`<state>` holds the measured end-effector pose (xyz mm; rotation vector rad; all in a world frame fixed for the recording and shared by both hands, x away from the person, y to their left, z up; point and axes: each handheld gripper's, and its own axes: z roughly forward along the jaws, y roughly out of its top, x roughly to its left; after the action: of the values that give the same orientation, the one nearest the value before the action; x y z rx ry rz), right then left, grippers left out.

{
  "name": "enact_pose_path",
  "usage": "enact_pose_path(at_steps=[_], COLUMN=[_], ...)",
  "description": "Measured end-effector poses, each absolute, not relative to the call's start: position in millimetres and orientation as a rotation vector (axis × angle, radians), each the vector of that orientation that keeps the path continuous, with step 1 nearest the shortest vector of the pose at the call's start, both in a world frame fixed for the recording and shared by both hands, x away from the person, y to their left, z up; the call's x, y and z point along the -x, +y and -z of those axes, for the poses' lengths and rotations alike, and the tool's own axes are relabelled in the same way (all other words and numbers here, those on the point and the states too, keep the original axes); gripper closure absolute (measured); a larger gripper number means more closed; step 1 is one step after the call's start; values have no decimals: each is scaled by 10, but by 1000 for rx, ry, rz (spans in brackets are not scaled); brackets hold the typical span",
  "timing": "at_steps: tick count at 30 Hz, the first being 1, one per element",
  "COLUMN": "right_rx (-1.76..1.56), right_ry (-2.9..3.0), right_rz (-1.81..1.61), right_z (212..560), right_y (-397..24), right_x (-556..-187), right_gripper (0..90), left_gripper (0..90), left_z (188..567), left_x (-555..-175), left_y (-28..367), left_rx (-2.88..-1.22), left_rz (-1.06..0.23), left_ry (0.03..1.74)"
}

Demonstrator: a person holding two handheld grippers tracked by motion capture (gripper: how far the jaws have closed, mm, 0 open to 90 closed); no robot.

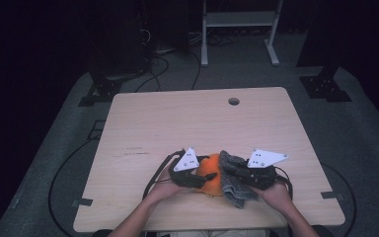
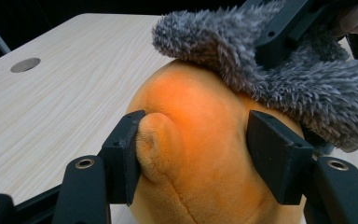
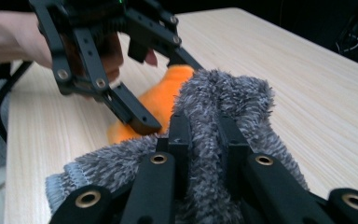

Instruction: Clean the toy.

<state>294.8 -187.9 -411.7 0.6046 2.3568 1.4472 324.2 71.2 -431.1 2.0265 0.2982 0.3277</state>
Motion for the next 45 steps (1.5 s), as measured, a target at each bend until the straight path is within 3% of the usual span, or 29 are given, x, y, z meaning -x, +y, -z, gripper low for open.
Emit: enact_pose_path(at_steps=[2, 5, 6, 7, 9, 15, 21, 24, 32, 41, 45], right_rx=[-612, -605, -611, -613, -624, -739, -596, -565, -656, -527, -552], right_ry=[2368, 2363, 2365, 2365, 2369, 2351, 2314, 2349, 2351, 2360, 2388], right_rz=[-1429, -1398, -1405, -1408, -1407, -1373, -1475, -1400, -1368, -1415, -1425], right_z=[4138, 4154, 4159, 4167, 4179, 4197, 3982, 4031, 4133, 3901, 3957], right_y=[-1897, -1946, -1968, -1987, -2031, -2273, -2014, -1901, -2146, -1868, -1905], right_x=[-2962, -2938, -2934, -2930, -2935, -2977, -2879, -2899, -2937, -2868, -2930], right_gripper=[787, 786, 786, 786, 785, 786, 786, 788, 788, 787, 791], left_gripper=[320, 140, 148, 211, 319, 379, 402, 331, 370, 434, 403], left_z=[4288, 4300, 4324, 4343, 4336, 4315, 4278, 4258, 4265, 4223, 4225], left_x=[-3268, -3353, -3365, -3366, -3330, -3290, -3206, -3198, -3249, -3080, -3100], left_y=[738, 773, 785, 790, 762, 746, 635, 657, 732, 577, 631], left_rx=[-1995, -2007, -2000, -1991, -2005, -2012, -2024, -2034, -1993, -2057, -2053], left_rz=[-279, -157, -113, -88, -144, -191, -257, -204, -133, -329, -277], left_ry=[359, 470, 477, 460, 424, 411, 360, 351, 374, 267, 263])
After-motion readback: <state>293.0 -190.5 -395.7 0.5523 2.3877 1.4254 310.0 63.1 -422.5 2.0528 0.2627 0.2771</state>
